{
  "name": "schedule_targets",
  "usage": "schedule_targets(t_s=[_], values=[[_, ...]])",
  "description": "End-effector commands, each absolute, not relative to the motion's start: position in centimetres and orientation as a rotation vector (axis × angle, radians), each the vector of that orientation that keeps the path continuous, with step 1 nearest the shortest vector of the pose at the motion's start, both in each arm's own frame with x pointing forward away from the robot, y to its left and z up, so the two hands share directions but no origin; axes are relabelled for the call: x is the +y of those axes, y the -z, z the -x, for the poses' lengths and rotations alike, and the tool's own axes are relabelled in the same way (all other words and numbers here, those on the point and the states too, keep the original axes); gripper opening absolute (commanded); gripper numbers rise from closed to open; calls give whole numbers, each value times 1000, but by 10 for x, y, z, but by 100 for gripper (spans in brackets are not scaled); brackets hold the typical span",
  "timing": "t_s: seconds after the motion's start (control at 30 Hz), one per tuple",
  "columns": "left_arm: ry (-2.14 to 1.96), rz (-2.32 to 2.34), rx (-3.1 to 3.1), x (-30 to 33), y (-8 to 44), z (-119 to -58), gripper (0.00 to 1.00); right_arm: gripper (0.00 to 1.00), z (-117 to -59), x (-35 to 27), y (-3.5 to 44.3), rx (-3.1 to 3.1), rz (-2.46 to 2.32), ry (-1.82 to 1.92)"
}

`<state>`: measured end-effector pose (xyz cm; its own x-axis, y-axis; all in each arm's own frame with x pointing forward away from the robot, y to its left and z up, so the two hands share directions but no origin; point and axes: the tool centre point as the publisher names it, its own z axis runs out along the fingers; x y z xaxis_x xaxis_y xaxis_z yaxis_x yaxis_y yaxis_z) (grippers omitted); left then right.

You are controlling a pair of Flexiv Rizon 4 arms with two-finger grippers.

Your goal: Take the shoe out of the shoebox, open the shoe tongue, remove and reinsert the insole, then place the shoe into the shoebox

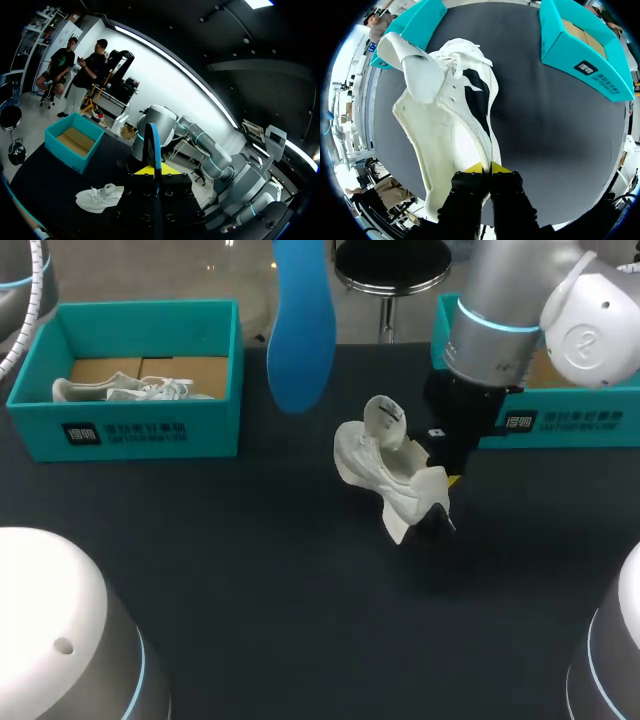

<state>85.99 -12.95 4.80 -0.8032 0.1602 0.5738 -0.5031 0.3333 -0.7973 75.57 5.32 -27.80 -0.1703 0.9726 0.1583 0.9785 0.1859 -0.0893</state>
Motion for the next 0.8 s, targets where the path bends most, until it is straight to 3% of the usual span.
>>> schedule_targets(t_s=[0.03, 0.8], values=[[-1507, -297, -2030, -130, -48, -861, 0, 0, -747, 55, 276, -2255, 1972, 8], [-1507, -297, -2030, -130, -48, -861, 0, 0, -725, 68, 297, -2098, 2264, 186]])
